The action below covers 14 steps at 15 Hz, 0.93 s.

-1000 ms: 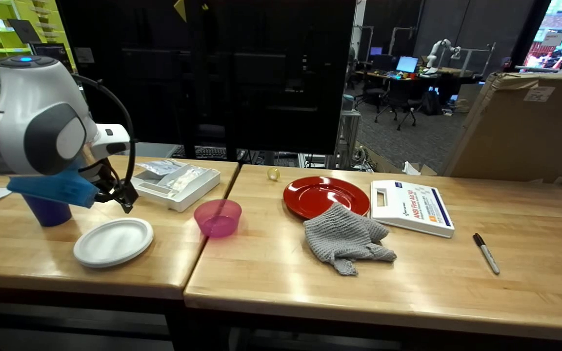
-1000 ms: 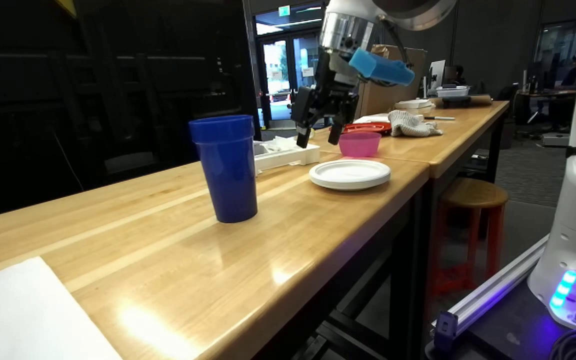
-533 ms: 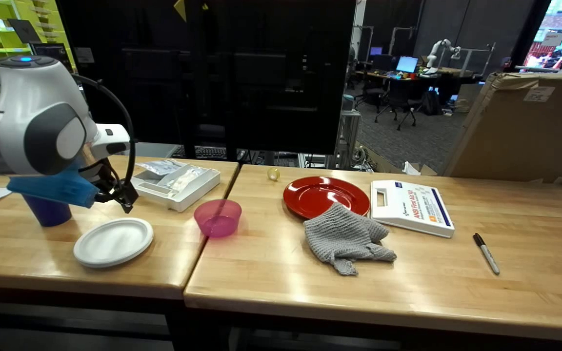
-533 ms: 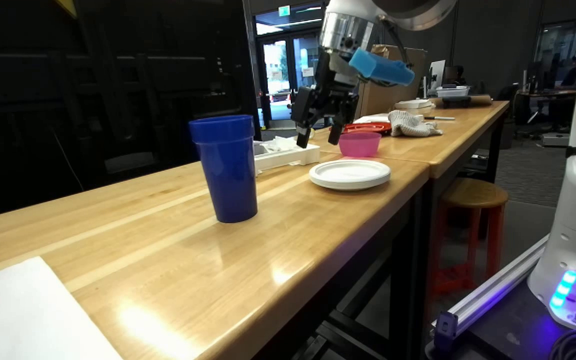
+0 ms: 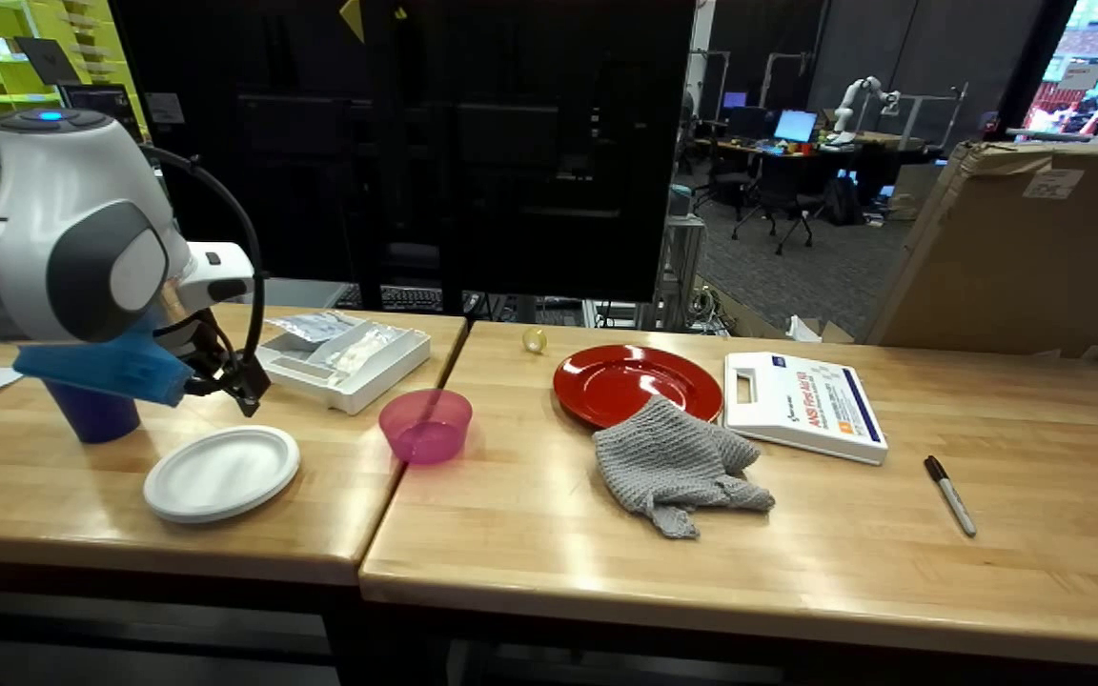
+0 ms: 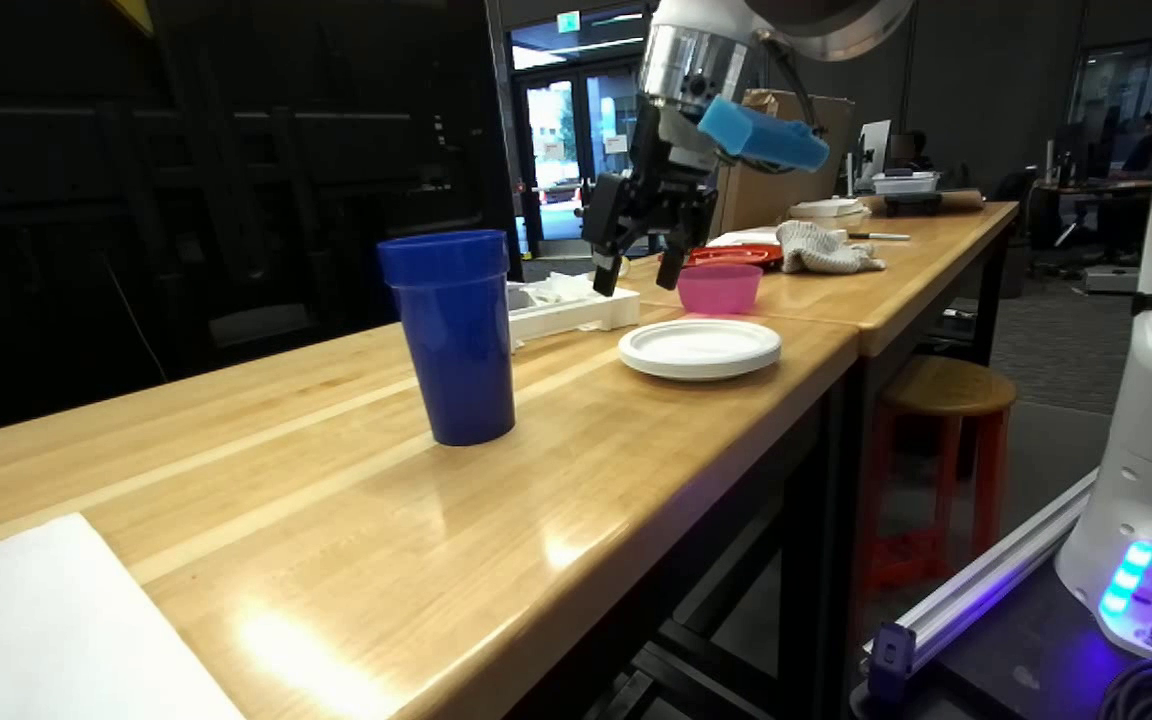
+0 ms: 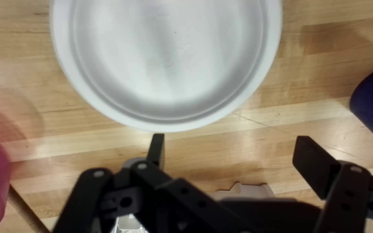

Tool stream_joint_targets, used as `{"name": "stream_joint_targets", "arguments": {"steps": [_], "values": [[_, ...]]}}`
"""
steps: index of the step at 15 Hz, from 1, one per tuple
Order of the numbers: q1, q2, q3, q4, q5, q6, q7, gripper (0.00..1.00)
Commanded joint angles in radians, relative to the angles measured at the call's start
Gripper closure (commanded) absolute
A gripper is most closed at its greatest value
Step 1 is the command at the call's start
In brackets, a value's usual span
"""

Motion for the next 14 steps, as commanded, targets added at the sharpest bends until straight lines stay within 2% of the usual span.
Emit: {"name": "stream_joint_targets", "arguments": {"steps": [1,8,11,14], "values": [[0.01,0.001,-0.01,0.001,-0.009,-0.001,0.007,0.0],[0.01,0.001,-0.01,0.001,-0.009,-0.001,0.007,0.0],[-0.047,-0.016,0.077,-0.036,-0.106,0.019,0.118,0.0],[-0.058,-0.01,0.117,-0.063,-0.177,-0.003,0.176,0.0]]}}
